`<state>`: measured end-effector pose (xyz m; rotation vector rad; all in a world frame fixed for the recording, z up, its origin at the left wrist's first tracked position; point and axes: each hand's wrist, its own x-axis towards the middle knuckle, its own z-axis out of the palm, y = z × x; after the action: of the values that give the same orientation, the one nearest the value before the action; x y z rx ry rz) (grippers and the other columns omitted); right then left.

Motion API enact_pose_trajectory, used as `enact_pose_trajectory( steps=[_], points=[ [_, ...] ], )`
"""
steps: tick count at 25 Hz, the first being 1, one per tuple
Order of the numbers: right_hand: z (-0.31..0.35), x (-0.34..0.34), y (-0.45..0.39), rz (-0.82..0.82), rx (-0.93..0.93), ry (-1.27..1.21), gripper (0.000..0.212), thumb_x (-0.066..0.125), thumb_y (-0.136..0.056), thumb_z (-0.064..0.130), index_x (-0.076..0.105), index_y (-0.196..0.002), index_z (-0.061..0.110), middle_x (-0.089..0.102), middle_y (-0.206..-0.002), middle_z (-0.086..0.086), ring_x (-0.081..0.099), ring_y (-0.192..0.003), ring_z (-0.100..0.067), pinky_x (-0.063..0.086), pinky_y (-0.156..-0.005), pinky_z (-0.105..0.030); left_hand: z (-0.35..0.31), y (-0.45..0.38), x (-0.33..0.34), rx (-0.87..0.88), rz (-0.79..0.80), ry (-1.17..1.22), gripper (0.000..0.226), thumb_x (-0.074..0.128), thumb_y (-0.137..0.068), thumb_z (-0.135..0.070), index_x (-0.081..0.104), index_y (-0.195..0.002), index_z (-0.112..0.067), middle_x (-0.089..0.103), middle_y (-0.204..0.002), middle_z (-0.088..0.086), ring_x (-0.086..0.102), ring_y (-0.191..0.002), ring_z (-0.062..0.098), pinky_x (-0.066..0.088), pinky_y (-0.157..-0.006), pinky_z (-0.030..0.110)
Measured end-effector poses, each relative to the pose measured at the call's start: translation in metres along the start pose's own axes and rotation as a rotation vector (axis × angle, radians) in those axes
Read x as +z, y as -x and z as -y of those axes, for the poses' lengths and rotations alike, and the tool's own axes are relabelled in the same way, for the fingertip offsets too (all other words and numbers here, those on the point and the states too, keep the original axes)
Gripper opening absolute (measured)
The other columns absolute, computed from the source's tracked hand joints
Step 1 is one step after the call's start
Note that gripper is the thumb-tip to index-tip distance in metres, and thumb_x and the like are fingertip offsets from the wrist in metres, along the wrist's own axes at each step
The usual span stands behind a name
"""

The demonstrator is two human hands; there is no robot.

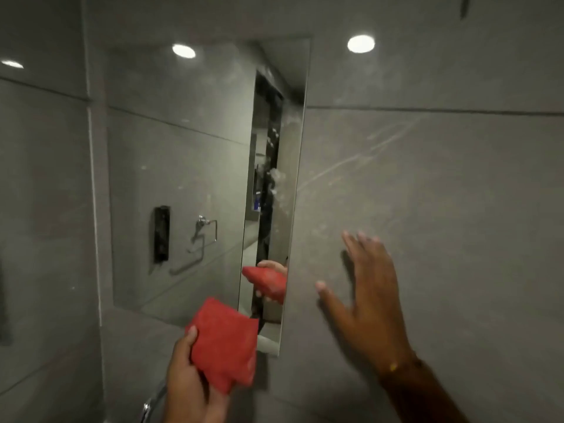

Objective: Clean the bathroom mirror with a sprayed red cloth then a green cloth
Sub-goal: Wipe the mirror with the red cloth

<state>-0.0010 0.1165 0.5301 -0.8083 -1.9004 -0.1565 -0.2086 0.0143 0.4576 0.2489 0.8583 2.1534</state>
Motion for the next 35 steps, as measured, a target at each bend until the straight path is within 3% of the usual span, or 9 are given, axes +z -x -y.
enact_pose_trajectory(
  steps=[3, 8, 12, 14, 17, 21, 25, 28, 35],
  points=[
    [0.036, -0.030, -0.119, -0.068, -0.169, 0.248, 0.087, 0.057, -0.095, 0.062, 0.010, -0.165, 0.040, 0.014, -0.174, -0.006, 0.000, -0.161, -0.029, 0.006, -0.129, -0.053, -0.061, -0.020, 0.055, 0.161, 0.119, 0.113, 0.039, 0.049, -0.106, -0.043, 0.061, -0.136, -0.020, 0.078, -0.121, 0.011, 0.077, -0.095, 0.022, 0.063, -0.080, 0.039],
    [0.047, -0.045, -0.215, -0.003, -0.135, 0.595, 0.097, 0.051, -0.091, 0.075, -0.003, -0.165, 0.042, -0.006, -0.175, -0.011, -0.010, -0.159, -0.037, 0.004, -0.128, -0.061, -0.155, -0.047, 0.191, 0.572, 0.110, -0.082, 0.049, 0.035, -0.108, -0.055, 0.047, -0.150, -0.032, 0.059, -0.136, -0.001, 0.060, -0.117, 0.019, 0.048, -0.087, 0.032],
    [0.040, -0.040, -0.219, 0.003, -0.132, 0.657, 0.102, 0.048, -0.089, 0.079, -0.012, -0.163, 0.042, -0.015, -0.174, -0.008, -0.018, -0.158, -0.035, 0.000, -0.129, -0.058, -0.200, -0.070, 0.273, 1.048, 0.133, -0.403, 0.054, 0.028, -0.106, -0.063, 0.042, -0.152, -0.039, 0.048, -0.154, 0.005, 0.061, -0.130, 0.027, 0.060, -0.098, 0.046],
    [0.036, -0.039, -0.220, -0.026, -0.144, 0.635, 0.103, 0.049, -0.088, 0.080, -0.011, -0.163, 0.043, -0.015, -0.174, -0.006, -0.019, -0.158, -0.033, -0.004, -0.129, -0.056, -0.197, -0.082, 0.300, 1.279, 0.223, -0.822, 0.055, 0.027, -0.106, -0.064, 0.028, -0.158, -0.047, 0.019, -0.174, 0.002, 0.030, -0.156, 0.035, 0.038, -0.120, 0.059],
    [0.032, -0.035, -0.221, -0.072, -0.157, 0.621, 0.105, 0.051, -0.085, 0.082, -0.005, -0.164, 0.042, -0.012, -0.173, -0.004, -0.018, -0.156, -0.030, -0.004, -0.127, -0.054, -0.178, -0.091, 0.314, 1.602, 0.254, -1.380, 0.063, 0.020, -0.104, -0.067, 0.009, -0.164, -0.048, -0.005, -0.178, -0.001, -0.013, -0.163, 0.032, -0.001, -0.130, 0.061],
    [0.024, -0.030, -0.222, -0.113, -0.168, 0.636, 0.104, 0.043, -0.080, 0.086, 0.009, -0.165, 0.037, 0.002, -0.174, -0.007, -0.004, -0.158, -0.034, 0.008, -0.127, -0.057, -0.159, -0.105, 0.306, 1.801, 0.261, -1.464, 0.058, 0.022, -0.109, -0.057, 0.010, -0.165, -0.045, -0.002, -0.178, 0.000, -0.015, -0.163, 0.029, 0.002, -0.129, 0.063],
    [0.019, -0.025, -0.222, -0.141, -0.157, 0.656, 0.104, 0.049, -0.082, 0.085, 0.010, -0.166, 0.038, 0.005, -0.173, -0.007, 0.000, -0.160, -0.034, 0.014, -0.127, -0.060, -0.178, -0.112, 0.317, 1.814, 0.228, -1.483, 0.056, 0.024, -0.108, -0.057, 0.011, -0.162, -0.050, 0.007, -0.178, 0.000, -0.006, -0.164, 0.031, 0.008, -0.128, 0.064],
    [0.014, -0.028, -0.221, -0.133, -0.177, 0.674, 0.101, 0.034, -0.083, 0.088, 0.004, -0.166, 0.039, 0.004, -0.174, -0.006, -0.001, -0.160, -0.033, 0.011, -0.127, -0.058, -0.199, -0.120, 0.318, 1.790, 0.221, -1.448, 0.055, 0.023, -0.109, -0.056, 0.010, -0.163, -0.051, 0.008, -0.178, 0.000, -0.004, -0.164, 0.031, 0.007, -0.130, 0.061],
    [0.014, -0.028, -0.223, -0.069, -0.162, 0.650, 0.100, 0.020, -0.081, 0.093, -0.004, -0.165, 0.043, -0.002, -0.175, -0.005, -0.008, -0.160, -0.032, 0.004, -0.128, -0.057, -0.345, -0.239, 0.249, 1.488, -0.152, -1.287, 0.056, 0.019, -0.108, -0.053, 0.026, -0.162, -0.041, 0.025, -0.171, 0.013, 0.019, -0.159, 0.042, 0.024, -0.125, 0.064]
  ],
)
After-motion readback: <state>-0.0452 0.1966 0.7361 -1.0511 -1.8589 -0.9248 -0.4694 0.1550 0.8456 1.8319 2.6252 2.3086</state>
